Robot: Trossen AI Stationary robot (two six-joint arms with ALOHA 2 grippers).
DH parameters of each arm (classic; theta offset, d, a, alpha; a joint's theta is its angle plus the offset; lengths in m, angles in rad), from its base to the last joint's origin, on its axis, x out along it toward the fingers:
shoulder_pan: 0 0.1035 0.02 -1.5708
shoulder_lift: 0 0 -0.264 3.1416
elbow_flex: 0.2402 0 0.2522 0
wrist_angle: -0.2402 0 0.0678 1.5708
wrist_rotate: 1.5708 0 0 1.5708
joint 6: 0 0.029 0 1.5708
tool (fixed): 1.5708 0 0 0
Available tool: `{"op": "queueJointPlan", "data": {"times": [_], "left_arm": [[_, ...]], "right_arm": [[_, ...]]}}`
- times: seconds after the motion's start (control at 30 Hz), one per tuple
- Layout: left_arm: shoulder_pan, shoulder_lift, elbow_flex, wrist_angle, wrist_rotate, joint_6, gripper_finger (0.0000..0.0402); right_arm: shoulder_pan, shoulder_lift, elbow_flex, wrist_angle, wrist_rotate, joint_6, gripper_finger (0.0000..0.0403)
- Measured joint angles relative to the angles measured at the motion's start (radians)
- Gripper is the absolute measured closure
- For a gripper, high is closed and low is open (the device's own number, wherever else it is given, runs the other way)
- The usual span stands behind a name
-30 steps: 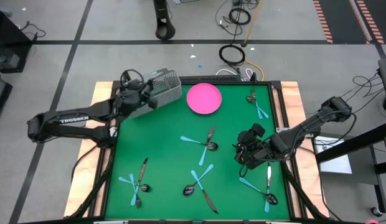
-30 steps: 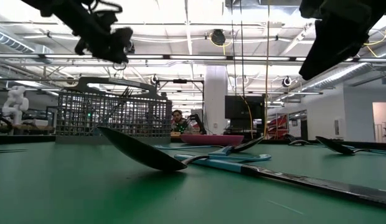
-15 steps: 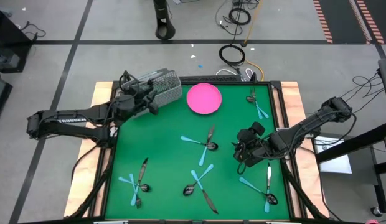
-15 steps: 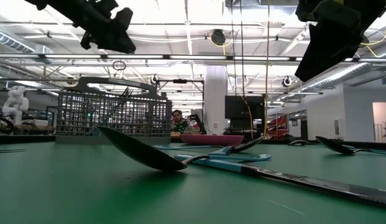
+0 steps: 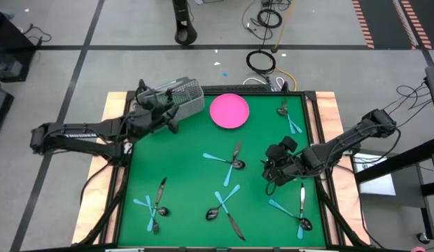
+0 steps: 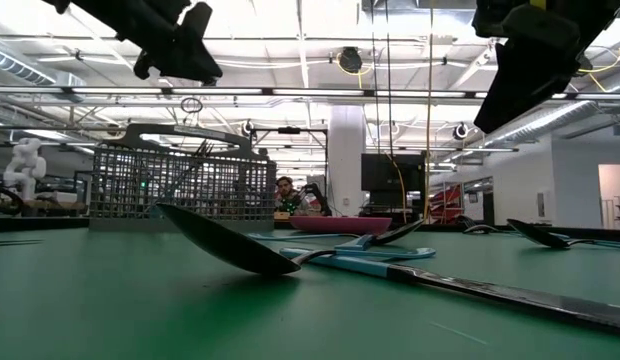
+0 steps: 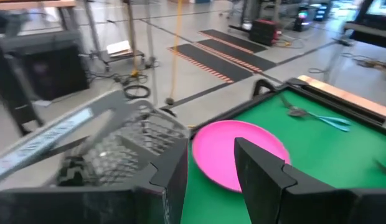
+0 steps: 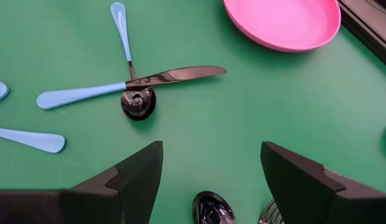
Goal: Sort silverware
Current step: Put the blue fork into the gray silverware holder
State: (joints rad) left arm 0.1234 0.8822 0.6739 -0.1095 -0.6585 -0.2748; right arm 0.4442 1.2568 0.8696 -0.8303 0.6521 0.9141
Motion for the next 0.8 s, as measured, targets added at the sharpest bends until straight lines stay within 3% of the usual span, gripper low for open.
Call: {"op": "queueJointPlan", "data": {"times": [0.4, 0.8], "left_arm": [[-0.165, 0.017, 0.000, 0.084, 0.030, 0.002, 0.0269], [-0.179, 0.037, -0.001, 0.074, 0.045, -0.032, 0.0269]], "right_arm": [[-0.028, 0.000, 0.000, 0.025, 0.027, -0.042, 0.0142], [-0.034, 0.000, 0.000, 0.045, 0.025, -0.091, 0.0142]]}}
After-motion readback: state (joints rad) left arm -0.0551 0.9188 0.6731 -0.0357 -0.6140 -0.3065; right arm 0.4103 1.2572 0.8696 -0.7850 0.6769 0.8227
